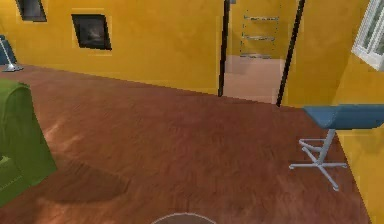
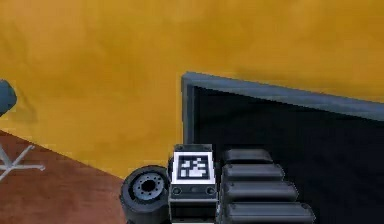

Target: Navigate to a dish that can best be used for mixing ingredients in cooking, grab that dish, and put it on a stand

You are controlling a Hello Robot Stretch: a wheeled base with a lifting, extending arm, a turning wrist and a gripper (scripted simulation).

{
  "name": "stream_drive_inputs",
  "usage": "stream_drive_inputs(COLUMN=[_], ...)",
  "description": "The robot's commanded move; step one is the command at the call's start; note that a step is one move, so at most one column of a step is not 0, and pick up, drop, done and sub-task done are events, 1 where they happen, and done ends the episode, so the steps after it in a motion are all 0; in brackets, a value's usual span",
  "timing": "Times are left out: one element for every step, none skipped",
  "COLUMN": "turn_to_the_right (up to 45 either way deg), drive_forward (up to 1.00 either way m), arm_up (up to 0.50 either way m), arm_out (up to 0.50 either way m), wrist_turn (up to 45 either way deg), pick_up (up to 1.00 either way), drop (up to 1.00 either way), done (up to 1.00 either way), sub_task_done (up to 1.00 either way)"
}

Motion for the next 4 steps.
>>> stream_drive_inputs(turn_to_the_right=[-6.0, 45.0, 27.0, 0.0], drive_forward=[0.0, 0.0, 0.0, 0.0], arm_up=[0.0, 0.0, 0.0, 0.0], arm_out=[0.0, 0.0, 0.0, 0.32], wrist_turn=[0.0, 0.0, 0.0, 0.0], pick_up=[0.0, 0.0, 0.0, 0.0], drop=[0.0, 0.0, 0.0, 0.0], done=[0.0, 0.0, 0.0, 0.0], sub_task_done=[0.0, 0.0, 0.0, 0.0])
